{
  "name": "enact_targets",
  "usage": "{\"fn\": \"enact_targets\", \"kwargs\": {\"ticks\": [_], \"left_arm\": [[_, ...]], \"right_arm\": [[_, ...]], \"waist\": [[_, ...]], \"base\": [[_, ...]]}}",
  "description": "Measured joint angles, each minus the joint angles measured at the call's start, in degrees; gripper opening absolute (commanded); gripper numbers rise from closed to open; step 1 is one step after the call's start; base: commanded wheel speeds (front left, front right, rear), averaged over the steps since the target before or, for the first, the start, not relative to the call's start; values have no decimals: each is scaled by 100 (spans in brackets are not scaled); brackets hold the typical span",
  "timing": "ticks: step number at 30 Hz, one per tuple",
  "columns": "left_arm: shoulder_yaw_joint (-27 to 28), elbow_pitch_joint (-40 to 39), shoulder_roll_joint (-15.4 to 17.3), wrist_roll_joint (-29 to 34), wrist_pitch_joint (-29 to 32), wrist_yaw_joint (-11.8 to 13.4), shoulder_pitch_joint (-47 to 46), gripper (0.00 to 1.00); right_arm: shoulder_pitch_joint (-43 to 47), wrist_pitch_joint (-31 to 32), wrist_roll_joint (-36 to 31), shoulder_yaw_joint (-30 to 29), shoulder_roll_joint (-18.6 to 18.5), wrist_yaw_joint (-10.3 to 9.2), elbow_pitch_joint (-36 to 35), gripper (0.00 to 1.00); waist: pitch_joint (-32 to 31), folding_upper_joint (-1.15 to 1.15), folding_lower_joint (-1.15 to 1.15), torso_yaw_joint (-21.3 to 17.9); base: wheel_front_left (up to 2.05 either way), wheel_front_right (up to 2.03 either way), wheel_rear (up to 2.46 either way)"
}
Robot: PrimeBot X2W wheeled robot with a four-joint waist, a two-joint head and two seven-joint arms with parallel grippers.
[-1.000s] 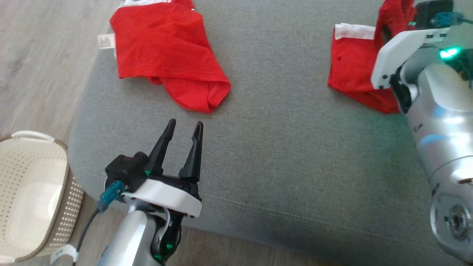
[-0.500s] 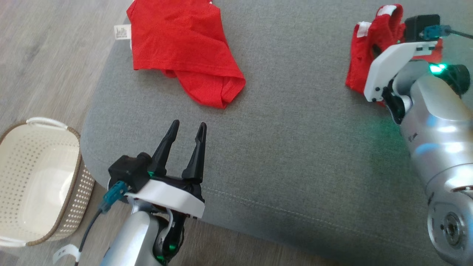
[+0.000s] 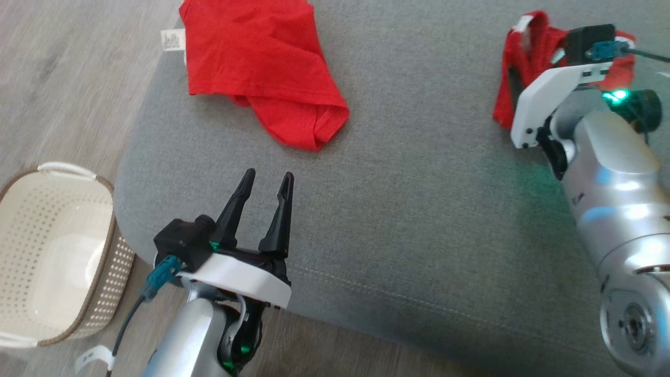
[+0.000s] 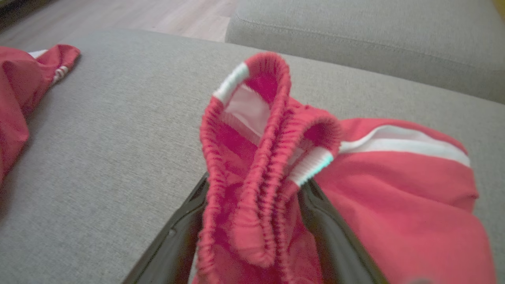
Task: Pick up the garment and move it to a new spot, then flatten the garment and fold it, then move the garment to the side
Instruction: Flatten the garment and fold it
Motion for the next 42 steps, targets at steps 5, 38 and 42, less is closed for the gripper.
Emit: {"fn": "enact_targets", "kwargs": {"ticks": [5,38,42], "left_arm": [[33,30,0,1,0,0,2,100],[944,-623,4,238,0,170,644,100],[996,-690,5,374,0,245,760,100]], "right_arm": [[-2,-121,130,236,112,0,1,100],[4219,-1152,951,343,107,0,-5631,100],[4740,-1152,860,223,230,0,-6326,100]], "waist": [[-162,0,0,-125],[-1111,0,0,-1221],[-1074,0,0,-1264]], "base": [[0,0,0],[0,0,0],[0,0,0]]}}
